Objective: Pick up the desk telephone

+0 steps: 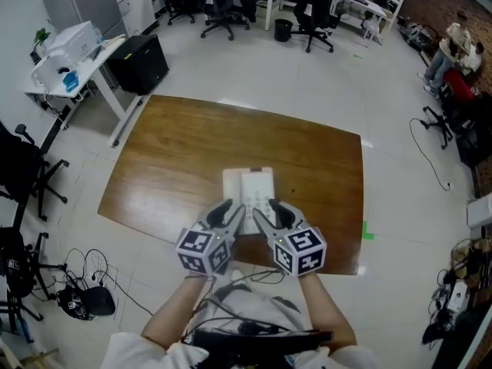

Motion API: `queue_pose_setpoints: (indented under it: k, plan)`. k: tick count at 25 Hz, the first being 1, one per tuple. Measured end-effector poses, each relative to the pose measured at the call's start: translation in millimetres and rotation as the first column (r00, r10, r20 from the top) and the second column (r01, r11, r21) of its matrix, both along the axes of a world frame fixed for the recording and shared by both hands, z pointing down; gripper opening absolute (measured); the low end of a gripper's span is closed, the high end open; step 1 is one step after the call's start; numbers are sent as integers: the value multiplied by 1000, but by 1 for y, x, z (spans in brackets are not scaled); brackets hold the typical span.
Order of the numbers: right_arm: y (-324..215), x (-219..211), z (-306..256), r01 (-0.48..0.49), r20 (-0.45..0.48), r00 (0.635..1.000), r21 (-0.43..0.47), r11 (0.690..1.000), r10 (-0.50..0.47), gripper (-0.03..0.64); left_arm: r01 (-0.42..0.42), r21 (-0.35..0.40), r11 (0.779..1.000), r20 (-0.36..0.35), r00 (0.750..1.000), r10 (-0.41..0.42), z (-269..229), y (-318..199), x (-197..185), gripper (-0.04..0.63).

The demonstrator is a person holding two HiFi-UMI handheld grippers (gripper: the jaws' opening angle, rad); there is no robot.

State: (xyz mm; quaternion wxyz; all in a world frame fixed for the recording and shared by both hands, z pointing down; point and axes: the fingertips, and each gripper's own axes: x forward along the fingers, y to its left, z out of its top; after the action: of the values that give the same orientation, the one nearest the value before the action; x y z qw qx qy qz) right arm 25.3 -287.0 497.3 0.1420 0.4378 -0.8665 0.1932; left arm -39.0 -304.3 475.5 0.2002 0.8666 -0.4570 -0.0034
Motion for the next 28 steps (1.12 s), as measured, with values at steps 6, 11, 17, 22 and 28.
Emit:
queue_pose_setpoints:
  k: [6, 11, 17, 22, 28]
  plan:
    - [-13, 14, 49, -41, -32, 999, -121, 992, 37, 239, 11, -133, 991, 30, 1000, -7, 50, -16, -20, 222]
    - [-23, 27, 87, -70, -40, 997, -226, 972, 63, 279, -22, -277, 961, 19, 999, 28, 93, -25, -20, 330]
    - [-32, 32, 128, -74, -43, 997, -341, 937, 64, 316, -39, -369, 929, 38, 998, 57, 127, -34, -15, 365]
    - [-36, 34, 150, -74, -18, 997, -422, 904, 73, 316, -66, -398, 915, 69, 992, 102, 137, -40, -5, 385]
    - [-37, 32, 160, -43, 51, 996, -471, 881, 76, 316, -70, -457, 887, 30, 995, 94, 146, -44, -1, 418]
